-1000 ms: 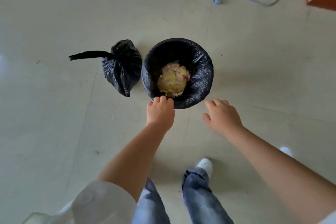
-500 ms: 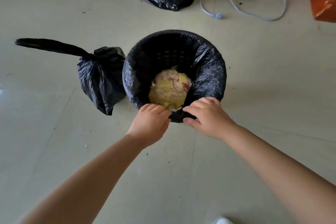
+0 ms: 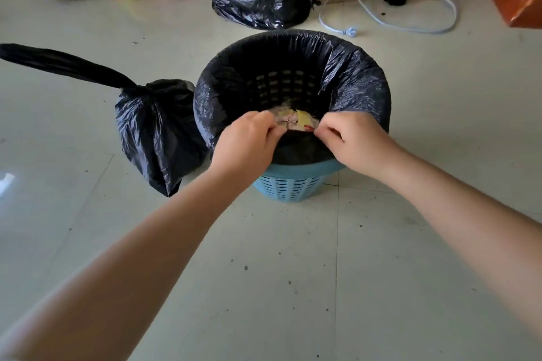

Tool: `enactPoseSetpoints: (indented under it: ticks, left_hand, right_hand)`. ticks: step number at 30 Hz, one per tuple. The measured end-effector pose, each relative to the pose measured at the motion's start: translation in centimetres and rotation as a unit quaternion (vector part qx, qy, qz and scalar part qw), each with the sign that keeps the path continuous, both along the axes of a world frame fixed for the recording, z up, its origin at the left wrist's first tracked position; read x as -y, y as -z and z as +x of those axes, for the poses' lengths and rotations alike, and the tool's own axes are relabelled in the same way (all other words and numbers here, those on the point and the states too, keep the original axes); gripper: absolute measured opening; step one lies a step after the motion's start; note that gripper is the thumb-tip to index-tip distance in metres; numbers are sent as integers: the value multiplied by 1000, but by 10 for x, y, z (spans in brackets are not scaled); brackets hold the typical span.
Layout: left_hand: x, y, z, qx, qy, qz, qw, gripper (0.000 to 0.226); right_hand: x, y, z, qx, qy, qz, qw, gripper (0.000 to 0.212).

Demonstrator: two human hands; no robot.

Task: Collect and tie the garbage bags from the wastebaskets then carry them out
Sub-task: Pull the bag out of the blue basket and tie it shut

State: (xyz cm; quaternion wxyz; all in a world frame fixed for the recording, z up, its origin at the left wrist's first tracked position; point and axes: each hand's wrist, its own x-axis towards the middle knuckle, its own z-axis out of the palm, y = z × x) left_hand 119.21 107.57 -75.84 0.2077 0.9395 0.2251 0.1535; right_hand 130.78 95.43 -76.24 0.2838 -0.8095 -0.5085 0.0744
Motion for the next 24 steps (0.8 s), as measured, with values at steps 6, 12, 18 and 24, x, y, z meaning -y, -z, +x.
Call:
enactPoseSetpoints:
  ticks: [6,12,18,24]
  left_hand:
    - [1,9,-19,84,-22,140,986,34]
    - [-5,7,-52,-43,-19,37,998,47]
    - [-16,-12,-50,-76,50,-42,995,26]
    - [-21,-23,-42,-17,-20,-67,997,18]
  right_hand:
    - [1,7,8,59,-2,-5,998,37]
    - [33,5,8,128,-29,-9,991,54]
    - [47,-10,17,59,-43,-74,995,22]
    - [39,-26,16,-29,-11,-36,999,20]
